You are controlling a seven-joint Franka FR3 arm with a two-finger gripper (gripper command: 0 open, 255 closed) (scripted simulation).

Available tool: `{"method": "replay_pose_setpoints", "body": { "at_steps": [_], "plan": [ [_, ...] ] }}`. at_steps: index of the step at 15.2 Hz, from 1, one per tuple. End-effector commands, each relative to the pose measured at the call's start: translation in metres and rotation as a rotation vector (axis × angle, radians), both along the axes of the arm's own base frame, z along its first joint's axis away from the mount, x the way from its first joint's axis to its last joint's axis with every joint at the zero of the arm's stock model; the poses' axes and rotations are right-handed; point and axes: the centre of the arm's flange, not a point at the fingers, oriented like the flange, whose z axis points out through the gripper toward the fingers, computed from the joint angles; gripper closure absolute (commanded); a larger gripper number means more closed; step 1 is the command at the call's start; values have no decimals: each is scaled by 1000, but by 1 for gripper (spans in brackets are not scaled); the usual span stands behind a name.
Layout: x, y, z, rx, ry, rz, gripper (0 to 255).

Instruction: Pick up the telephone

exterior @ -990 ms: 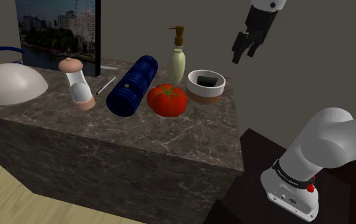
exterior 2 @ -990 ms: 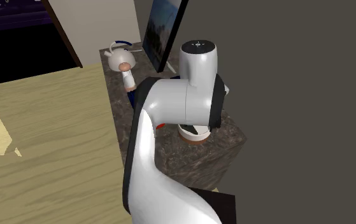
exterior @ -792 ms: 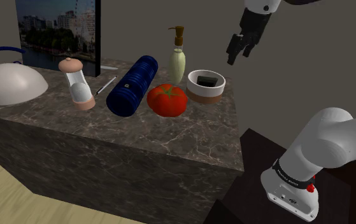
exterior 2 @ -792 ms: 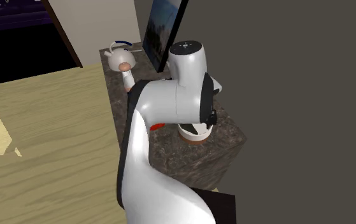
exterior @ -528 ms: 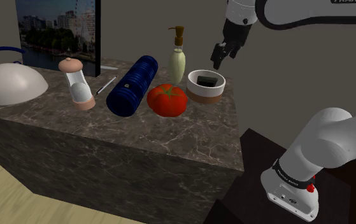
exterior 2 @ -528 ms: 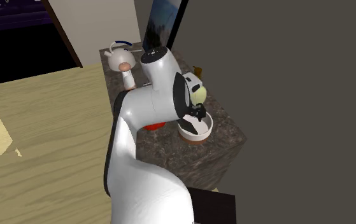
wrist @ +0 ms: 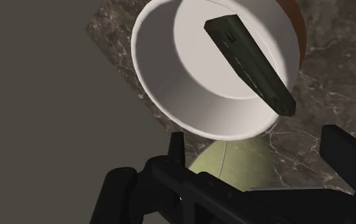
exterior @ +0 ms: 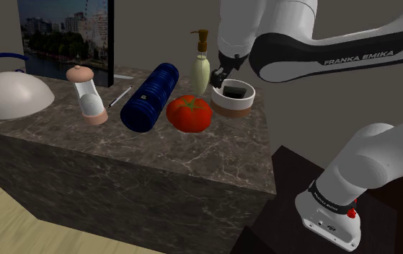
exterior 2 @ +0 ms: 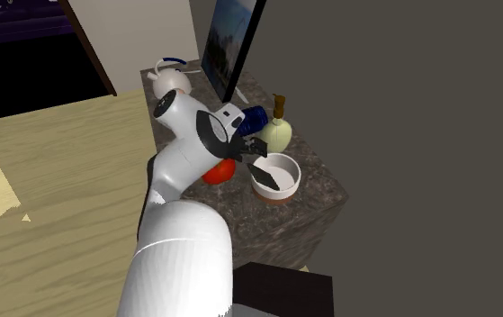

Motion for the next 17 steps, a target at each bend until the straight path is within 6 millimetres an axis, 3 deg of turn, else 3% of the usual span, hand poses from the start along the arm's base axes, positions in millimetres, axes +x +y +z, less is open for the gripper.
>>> {"method": "replay_pose_setpoints", "body": {
  "at_steps": [1, 6, 8, 9, 17],
  "plan": [
    [3, 6, -11, -10, -7, 4, 0],
    [3, 6, -41, -10, -7, 4, 0],
    [3, 6, -41, -10, -7, 4, 0],
    [2, 5, -41, -10, -7, 4, 255],
    [3, 5, -41, -10, -7, 4, 255]
  ]
}}
